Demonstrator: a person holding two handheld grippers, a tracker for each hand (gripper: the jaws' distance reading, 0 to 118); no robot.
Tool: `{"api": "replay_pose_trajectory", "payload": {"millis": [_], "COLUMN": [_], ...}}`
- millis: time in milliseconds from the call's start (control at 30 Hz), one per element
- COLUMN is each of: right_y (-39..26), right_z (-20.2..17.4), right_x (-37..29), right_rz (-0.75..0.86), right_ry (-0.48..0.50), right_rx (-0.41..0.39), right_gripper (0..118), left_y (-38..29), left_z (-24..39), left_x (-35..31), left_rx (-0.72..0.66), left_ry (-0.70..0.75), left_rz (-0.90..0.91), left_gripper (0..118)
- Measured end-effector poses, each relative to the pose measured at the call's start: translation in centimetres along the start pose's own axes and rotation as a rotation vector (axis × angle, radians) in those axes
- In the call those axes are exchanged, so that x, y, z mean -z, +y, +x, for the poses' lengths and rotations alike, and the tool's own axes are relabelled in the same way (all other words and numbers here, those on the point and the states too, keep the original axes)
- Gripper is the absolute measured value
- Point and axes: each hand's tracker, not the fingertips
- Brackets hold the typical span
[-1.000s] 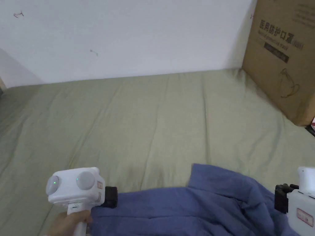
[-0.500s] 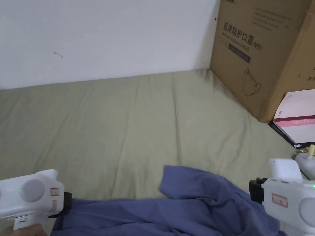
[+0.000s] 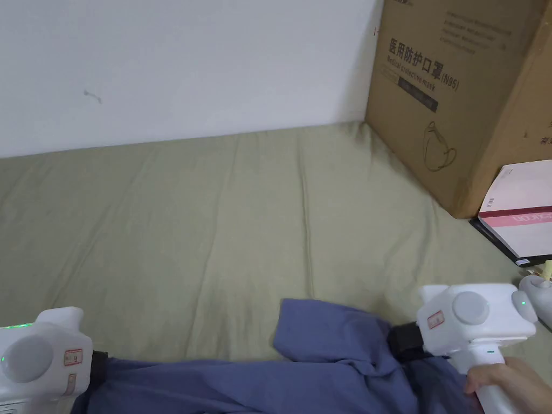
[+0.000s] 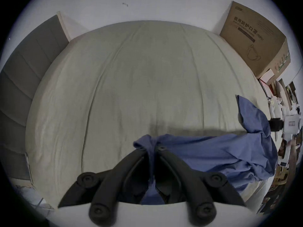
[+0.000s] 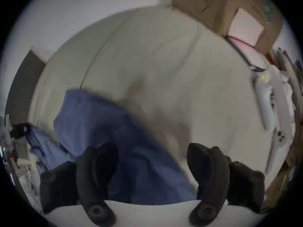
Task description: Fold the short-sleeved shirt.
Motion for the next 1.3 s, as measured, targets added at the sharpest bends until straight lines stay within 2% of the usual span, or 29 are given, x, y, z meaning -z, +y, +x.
{"api": "replay_pose_trajectory", "payload": {"millis": [33, 67, 133, 200, 267, 300, 333, 367, 400, 567, 700, 867, 967, 1033, 1167, 1300], "right_y": [-0.1, 0.2, 1.1, 1.3, 1.5, 1.5, 1.5, 1.4, 1.3, 1.7, 3.1, 4.4, 5.1, 5.6, 6.9, 9.1], "right_z": [-0.5, -0.9, -0.5, -0.4, 0.4, 0.8, 1.3, 1.7, 1.8, 1.9, 1.9, 0.0, -1.2, -1.7, -3.0, -5.2], "right_x": [1.0, 1.2, 0.8, 0.3, 0.0, -0.2, -0.5, -0.9, -1.4, -5.2, -11.2, -19.8, -25.2, -28.6, -34.9, -40.0], "right_rz": [-0.022, 0.007, 0.001, 0.031, 0.042, 0.053, 0.062, 0.063, 0.068, 0.145, 0.282, 0.447, 0.553, 0.614, 0.732, 0.837], "right_ry": [-0.083, -0.109, -0.101, -0.111, -0.163, -0.166, -0.14, -0.087, -0.074, -0.114, -0.084, -0.071, -0.068, -0.052, -0.018, -0.028], "right_rx": [-0.026, -0.045, -0.006, -0.029, -0.053, -0.037, 0.003, 0.061, 0.071, 0.022, 0.07, 0.069, 0.08, 0.087, 0.085, 0.066], "right_gripper": [87, 87, 78, 74, 39, 20, 8, 7, 6, 5, 5, 5, 5, 5, 5, 5], "left_y": [0.3, 0.3, 0.2, 0.4, 0.5, 0.5, 0.5, 0.6, 0.7, 0.9, 1.5, 3.4, 5.0, 6.0, 8.3, 10.9], "left_z": [-0.5, -0.7, -0.8, -1.2, -1.4, -1.4, -1.5, -1.6, -1.7, -2.0, -2.4, -2.3, -2.3, -2.0, -1.8, -0.8], "left_x": [0.7, 0.8, 0.7, 0.8, 0.6, 0.4, 0.2, 0.0, -0.3, -3.2, -7.5, -14.5, -19.9, -23.4, -29.2, -33.8], "left_rx": [-0.003, -0.005, -0.018, -0.017, -0.016, -0.019, -0.025, -0.028, -0.03, -0.035, -0.047, -0.026, -0.038, -0.004, -0.048, 0.025], "left_ry": [-0.001, -0.002, -0.008, -0.014, -0.017, -0.018, -0.019, -0.022, -0.021, -0.014, -0.024, 0.014, -0.028, 0.032, 0.06, 0.157], "left_rz": [-0.005, -0.008, -0.011, -0.008, -0.004, -0.001, 0.003, 0.005, 0.008, 0.053, 0.13, 0.272, 0.357, 0.428, 0.537, 0.623], "left_gripper": [5, 5, 5, 5, 5, 5, 5, 5, 5, 5, 5, 5, 5, 5, 5, 5]}}
